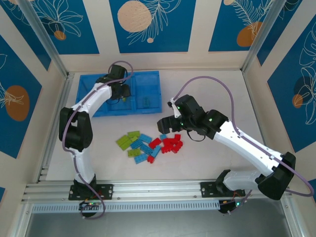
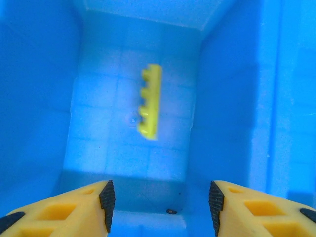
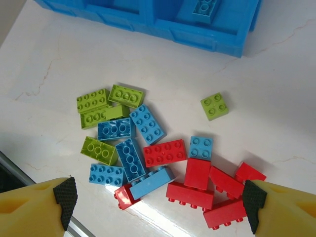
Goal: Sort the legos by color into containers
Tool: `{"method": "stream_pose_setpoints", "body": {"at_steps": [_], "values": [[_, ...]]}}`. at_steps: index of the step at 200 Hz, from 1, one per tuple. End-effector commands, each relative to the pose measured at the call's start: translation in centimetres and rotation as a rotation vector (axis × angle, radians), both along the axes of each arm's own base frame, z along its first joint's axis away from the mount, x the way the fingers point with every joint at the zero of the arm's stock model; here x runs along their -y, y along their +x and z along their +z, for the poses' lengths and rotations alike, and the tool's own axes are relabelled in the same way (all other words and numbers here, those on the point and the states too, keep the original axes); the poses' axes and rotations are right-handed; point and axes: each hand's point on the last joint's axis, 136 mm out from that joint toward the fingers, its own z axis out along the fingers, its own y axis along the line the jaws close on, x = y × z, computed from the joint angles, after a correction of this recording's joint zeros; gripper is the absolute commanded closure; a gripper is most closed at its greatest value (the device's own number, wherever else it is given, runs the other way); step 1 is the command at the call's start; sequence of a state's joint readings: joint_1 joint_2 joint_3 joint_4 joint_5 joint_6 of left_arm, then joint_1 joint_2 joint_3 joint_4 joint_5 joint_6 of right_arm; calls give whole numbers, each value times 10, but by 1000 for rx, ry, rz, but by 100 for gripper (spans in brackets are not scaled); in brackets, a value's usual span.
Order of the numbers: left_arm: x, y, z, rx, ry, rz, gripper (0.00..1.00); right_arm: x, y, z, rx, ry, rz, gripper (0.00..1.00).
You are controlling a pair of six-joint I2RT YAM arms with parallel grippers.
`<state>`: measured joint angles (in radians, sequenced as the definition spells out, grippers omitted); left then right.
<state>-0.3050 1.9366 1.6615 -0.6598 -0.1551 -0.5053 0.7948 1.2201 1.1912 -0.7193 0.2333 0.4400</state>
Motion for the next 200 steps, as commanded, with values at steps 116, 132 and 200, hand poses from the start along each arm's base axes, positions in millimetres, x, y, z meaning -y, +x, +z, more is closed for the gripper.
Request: {"method": "stream_pose_setpoints", "body": {"at_steps": [116,132,200], "values": [[234,-223,-4,-123,-11,-769,45,139,11,-26,-185,300,-521,10],[253,-222,-23,-143,5,-750,37,150,8,-24,-183,322,-570,9],[288,-208,-69,-206,14,-705,24,151,-1,-22,-179,333,-550,9]]}}
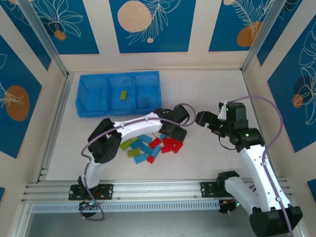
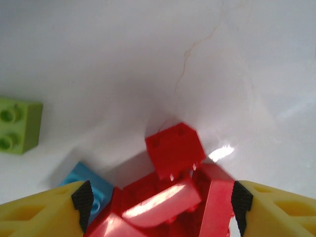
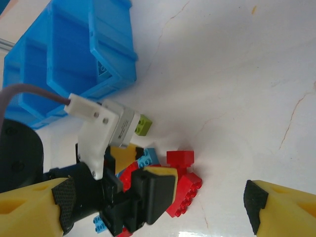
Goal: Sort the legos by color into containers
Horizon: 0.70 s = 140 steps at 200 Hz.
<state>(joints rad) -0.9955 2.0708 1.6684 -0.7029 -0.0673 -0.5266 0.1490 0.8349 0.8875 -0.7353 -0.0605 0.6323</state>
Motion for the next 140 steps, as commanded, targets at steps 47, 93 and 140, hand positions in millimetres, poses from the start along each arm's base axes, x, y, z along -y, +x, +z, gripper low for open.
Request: {"method": "stream_pose_setpoints", "body": {"at_steps": [47,93,140], "values": [[11,4,-32,-44,59,19,28,-7,-10,-7,-43,34,38,10],[10,0,-47,-80,78,30,48,-7,-11,-8,-45,32,45,10],[8,-5,-47,-102,77,36,65,-8,-11,-6,-43,36,46,10]]}}
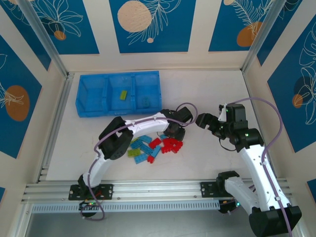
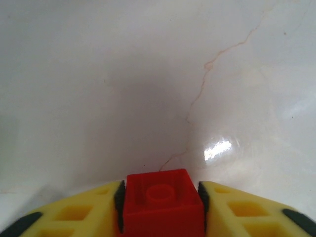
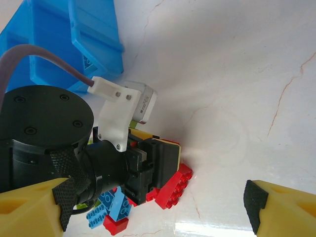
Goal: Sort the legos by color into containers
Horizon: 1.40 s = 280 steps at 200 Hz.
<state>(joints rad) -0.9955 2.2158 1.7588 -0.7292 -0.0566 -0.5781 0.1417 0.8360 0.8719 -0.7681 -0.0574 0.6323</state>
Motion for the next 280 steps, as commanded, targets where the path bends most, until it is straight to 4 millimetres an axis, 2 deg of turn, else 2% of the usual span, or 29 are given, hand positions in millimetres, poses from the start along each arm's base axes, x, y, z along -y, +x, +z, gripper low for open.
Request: {"method": "stream_pose_setpoints", "body": {"at_steps": [1,14,28,45,65,87,108,129,147,175,194,209,231,254,263,280], "values": [[-2,-9,-6,-36,23,-9,66,-12,-5,6,6,47,55,10],[0,-9,4,-24,1,-10,71,-13,-5,7,10,49,61,10],[2,-7,25,8,-43,-17,74,-17,-7,9,17,58,85,10],[-2,1,64,87,-91,-15,74,-34,-11,17,47,102,180,11],[-22,20,109,190,-118,26,74,-58,-18,31,97,146,302,13],[-59,48,144,267,-134,114,74,-83,-25,44,160,157,411,14],[-117,84,173,316,-145,242,75,-99,-26,50,185,148,456,14],[-188,120,194,377,-118,393,75,-105,-22,45,172,123,462,14],[-250,145,197,379,-94,543,75,-108,-20,41,157,114,461,14],[-330,172,174,321,-76,768,75,-108,-20,39,151,111,455,14],[-375,183,156,289,-44,887,74,-107,-22,38,149,105,455,13],[-401,189,141,257,-35,957,74,-105,-24,37,144,99,454,14],[-425,195,124,219,-32,1010,71,-103,-26,35,141,91,448,14],[-433,200,110,174,-38,1021,57,-102,-26,33,136,89,439,14],[-435,200,109,168,-34,1023,52,-101,-26,32,135,89,436,13],[-440,200,116,188,-28,1033,49,-99,-25,31,128,79,422,13]]}}
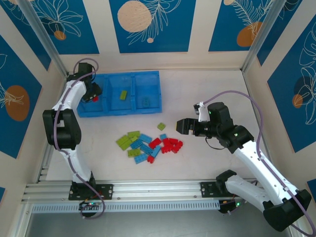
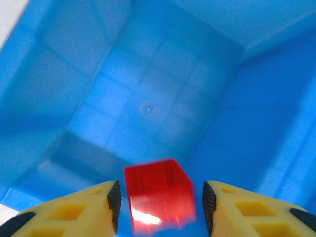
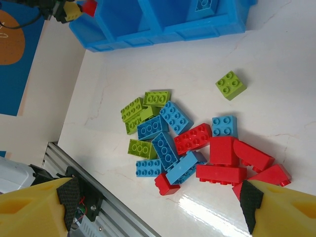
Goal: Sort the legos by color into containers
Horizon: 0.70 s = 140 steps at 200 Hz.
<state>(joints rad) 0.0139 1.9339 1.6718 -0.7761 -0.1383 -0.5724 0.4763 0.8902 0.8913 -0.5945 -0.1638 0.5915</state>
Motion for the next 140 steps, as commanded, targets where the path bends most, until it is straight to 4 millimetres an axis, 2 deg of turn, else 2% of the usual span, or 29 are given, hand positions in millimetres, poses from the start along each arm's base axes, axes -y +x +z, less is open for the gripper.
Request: {"method": "stream_pose_setpoints", "body": {"at_steps": [1,27,49,68,87,101,111,123,140], "values": [[0,2,18,25,-14,-1,48,4,-2,1,-5,-12,-19,13],[0,-6,48,93,-18,4,45,7,0,-7,-30,-48,-40,13],[21,-22,87,190,-66,-46,48,3,5,-18,-61,-82,-33,14],[62,-49,121,274,-82,-179,49,-9,12,-34,-99,-168,-6,14],[123,-89,145,332,-10,-405,50,-30,19,-49,-118,-259,50,14],[171,-123,147,333,41,-610,50,-48,26,-60,-127,-280,94,14],[193,-147,143,310,79,-726,50,-58,33,-69,-140,-283,111,14],[210,-173,136,280,122,-852,51,-66,43,-85,-174,-308,114,14],[219,-202,127,243,161,-997,49,-75,59,-103,-207,-349,105,14]]}}
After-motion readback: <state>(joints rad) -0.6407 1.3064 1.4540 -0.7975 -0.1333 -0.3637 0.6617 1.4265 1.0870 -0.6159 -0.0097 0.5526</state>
